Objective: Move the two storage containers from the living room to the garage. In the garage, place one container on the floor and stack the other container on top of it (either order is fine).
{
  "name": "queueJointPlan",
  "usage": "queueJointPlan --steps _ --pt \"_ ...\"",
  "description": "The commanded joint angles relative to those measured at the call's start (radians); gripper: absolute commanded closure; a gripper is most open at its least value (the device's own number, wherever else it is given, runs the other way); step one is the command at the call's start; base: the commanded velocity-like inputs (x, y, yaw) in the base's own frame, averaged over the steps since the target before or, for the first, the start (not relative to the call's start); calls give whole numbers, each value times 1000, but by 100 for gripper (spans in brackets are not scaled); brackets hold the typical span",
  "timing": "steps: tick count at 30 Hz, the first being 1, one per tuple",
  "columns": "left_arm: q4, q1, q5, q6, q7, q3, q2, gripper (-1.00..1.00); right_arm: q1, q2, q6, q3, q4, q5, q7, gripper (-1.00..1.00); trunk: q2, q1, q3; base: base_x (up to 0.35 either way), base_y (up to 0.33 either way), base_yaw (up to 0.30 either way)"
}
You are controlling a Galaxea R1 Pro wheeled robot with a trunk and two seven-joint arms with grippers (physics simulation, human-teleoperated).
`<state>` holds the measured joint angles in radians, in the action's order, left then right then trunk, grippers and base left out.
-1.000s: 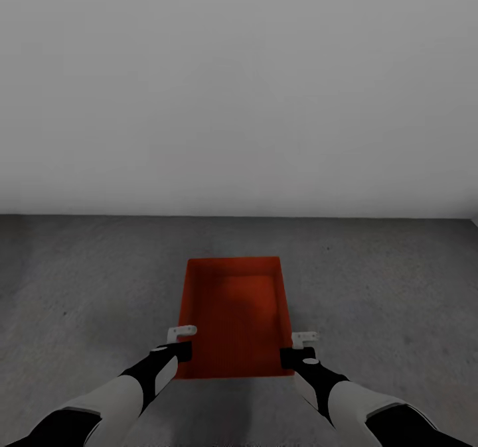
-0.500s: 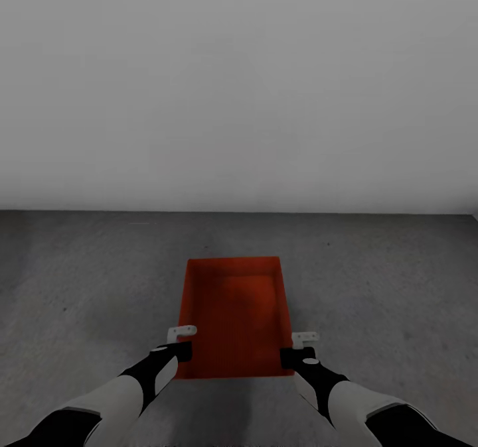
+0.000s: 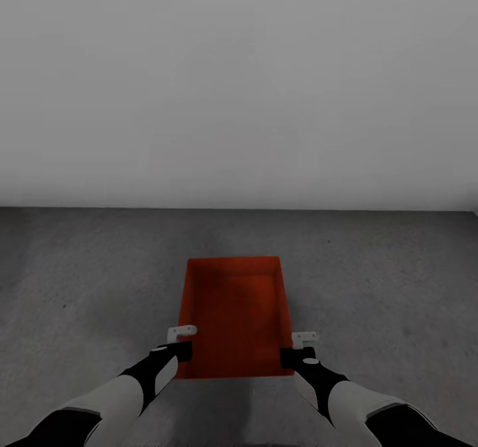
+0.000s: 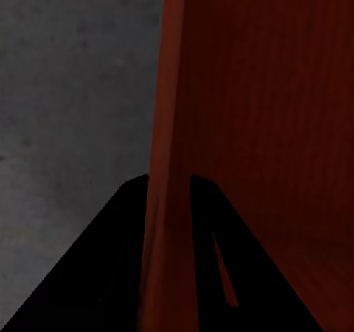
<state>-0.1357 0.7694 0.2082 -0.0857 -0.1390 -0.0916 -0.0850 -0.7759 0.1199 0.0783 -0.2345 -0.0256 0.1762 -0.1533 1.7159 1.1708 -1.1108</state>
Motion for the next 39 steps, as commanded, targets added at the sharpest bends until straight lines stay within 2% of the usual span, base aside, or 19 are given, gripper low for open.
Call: queueJointPlan --steps 1,12,39 --pt "-5 1 -10 -6 -53 27 5 100 0 0 6 -9 58 19 -8 100 0 0 0 0 0 0" --pt "-5 1 -10 -6 -53 27 5 100 0 3 5 -9 57 19 -8 100 0 0 -3 0 0 0" --pt "-5 1 -10 -6 -53 27 5 100 0 1 6 -9 57 19 -8 100 0 0 -45 0 0 0"
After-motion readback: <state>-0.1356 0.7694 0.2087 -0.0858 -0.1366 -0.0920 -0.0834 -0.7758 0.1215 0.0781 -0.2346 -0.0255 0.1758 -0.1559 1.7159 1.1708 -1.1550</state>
